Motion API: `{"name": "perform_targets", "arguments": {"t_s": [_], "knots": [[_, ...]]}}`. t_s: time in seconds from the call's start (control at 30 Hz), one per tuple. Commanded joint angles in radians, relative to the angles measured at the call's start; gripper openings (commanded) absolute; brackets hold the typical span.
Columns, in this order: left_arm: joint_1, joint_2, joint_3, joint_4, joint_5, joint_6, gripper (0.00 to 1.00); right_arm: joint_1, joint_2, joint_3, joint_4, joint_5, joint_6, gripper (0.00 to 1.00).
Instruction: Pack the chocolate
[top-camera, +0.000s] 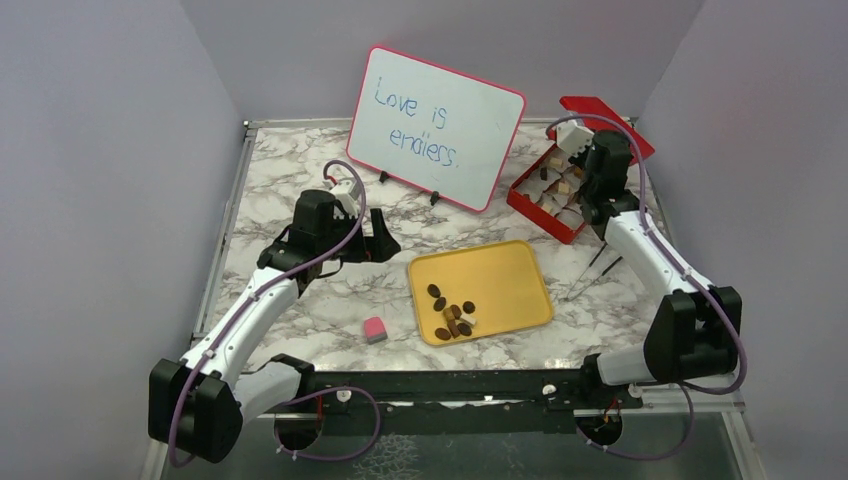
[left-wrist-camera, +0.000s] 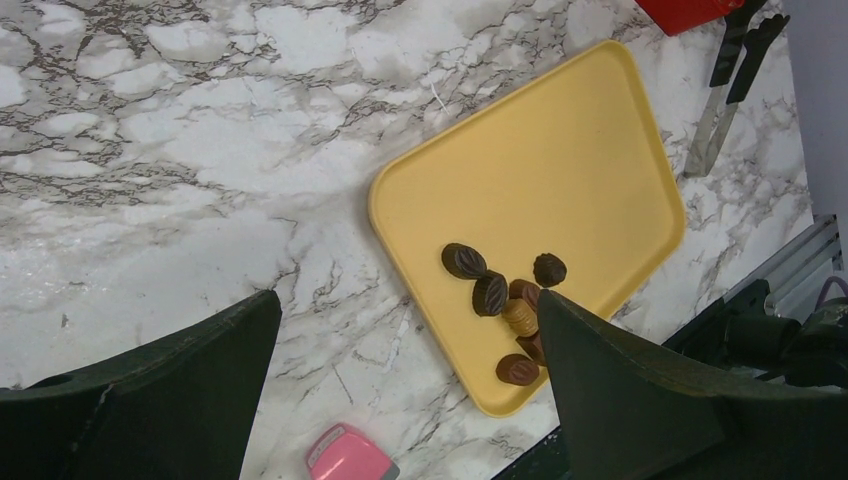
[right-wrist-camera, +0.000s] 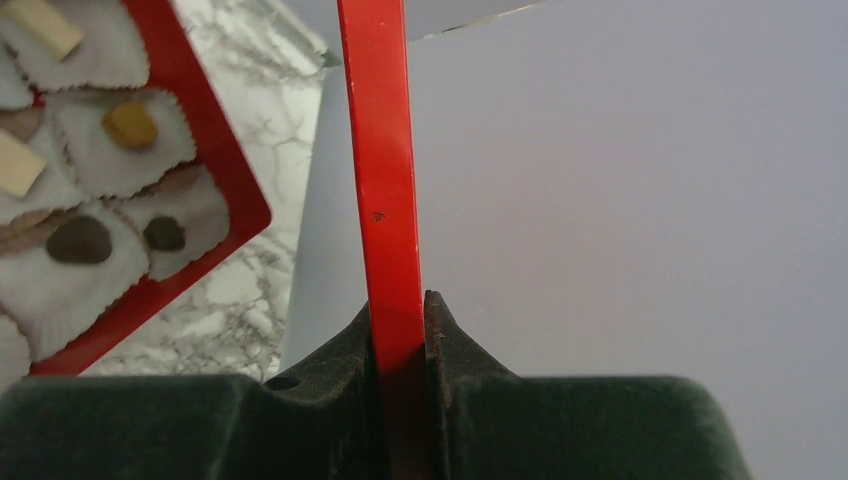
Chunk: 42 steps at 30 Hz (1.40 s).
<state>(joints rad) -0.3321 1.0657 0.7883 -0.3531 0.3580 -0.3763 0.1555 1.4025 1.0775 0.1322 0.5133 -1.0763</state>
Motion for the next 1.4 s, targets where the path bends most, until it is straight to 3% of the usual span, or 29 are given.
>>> {"name": "perform_targets", "arguments": {"t_s": [0.0,0.43,0.7,0.87,1.37], "knots": [[-0.016,-0.009,0.001,0.024,-0.018,0.026,0.99,-0.042,0.004,-0.059,0.077,-0.175,-0.029,0.01],[-0.023,-0.003,0.002,0.015,-0.027,0.030,0.99,-0.081,0.125,-0.151,0.271,-0.230,-0.150,0.01],[-0.024,0.004,0.005,0.016,-0.019,0.028,0.99,-0.080,0.101,-0.176,0.190,-0.243,-0.115,0.01],[-0.025,0.004,0.011,0.016,-0.008,0.024,0.99,-0.061,0.085,-0.154,0.093,-0.280,-0.073,0.09],[-0.060,-0.038,0.003,0.014,-0.019,0.030,0.99,0.030,0.058,-0.222,0.029,-0.247,-0.079,0.19]]}}
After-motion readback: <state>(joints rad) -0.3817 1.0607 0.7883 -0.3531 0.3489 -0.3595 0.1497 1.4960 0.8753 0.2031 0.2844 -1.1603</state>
